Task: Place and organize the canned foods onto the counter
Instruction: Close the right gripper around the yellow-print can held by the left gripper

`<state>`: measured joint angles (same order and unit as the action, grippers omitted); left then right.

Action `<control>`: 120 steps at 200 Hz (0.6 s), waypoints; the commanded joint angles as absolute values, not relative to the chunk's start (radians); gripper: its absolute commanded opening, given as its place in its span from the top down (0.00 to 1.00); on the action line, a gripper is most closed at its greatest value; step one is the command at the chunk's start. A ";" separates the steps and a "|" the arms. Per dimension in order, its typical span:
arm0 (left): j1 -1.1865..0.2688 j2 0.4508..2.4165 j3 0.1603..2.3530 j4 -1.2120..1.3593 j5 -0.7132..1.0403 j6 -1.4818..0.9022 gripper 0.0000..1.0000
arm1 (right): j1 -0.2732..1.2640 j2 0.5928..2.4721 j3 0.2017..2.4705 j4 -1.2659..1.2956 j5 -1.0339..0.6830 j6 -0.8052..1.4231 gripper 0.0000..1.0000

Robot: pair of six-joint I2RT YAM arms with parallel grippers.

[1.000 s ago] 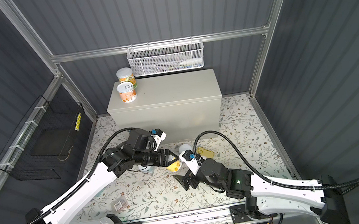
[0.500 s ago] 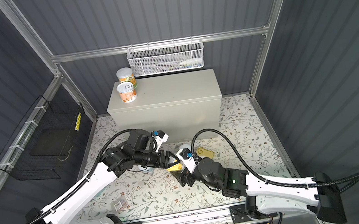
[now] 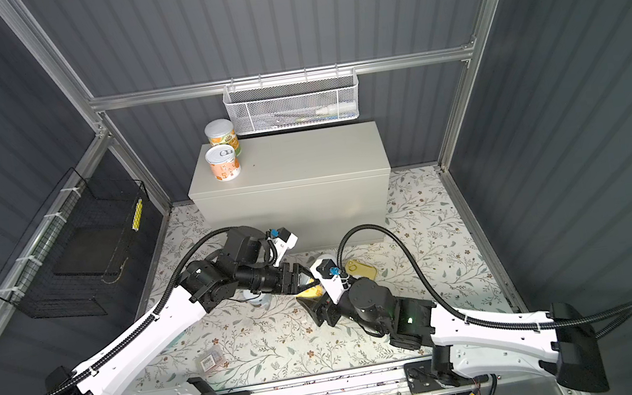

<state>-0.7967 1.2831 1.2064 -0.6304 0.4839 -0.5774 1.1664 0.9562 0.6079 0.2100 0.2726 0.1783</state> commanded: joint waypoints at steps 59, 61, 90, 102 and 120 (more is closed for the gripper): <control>-0.801 1.275 1.227 -0.596 0.559 -0.587 0.43 | 1.166 1.000 0.625 0.240 0.307 0.172 0.20; -0.802 1.275 1.227 -0.598 0.560 -0.586 0.43 | 1.165 1.001 0.625 0.239 0.306 0.172 0.21; -0.802 1.276 1.235 -0.598 0.563 -0.586 0.43 | 1.166 1.005 0.624 0.245 0.303 0.170 0.25; -0.802 1.278 1.235 -0.596 0.563 -0.590 0.43 | 1.165 1.005 0.621 0.254 0.305 0.173 0.28; -0.802 1.278 1.230 -0.587 0.566 -0.596 0.43 | 1.166 1.004 0.611 0.274 0.320 0.183 0.30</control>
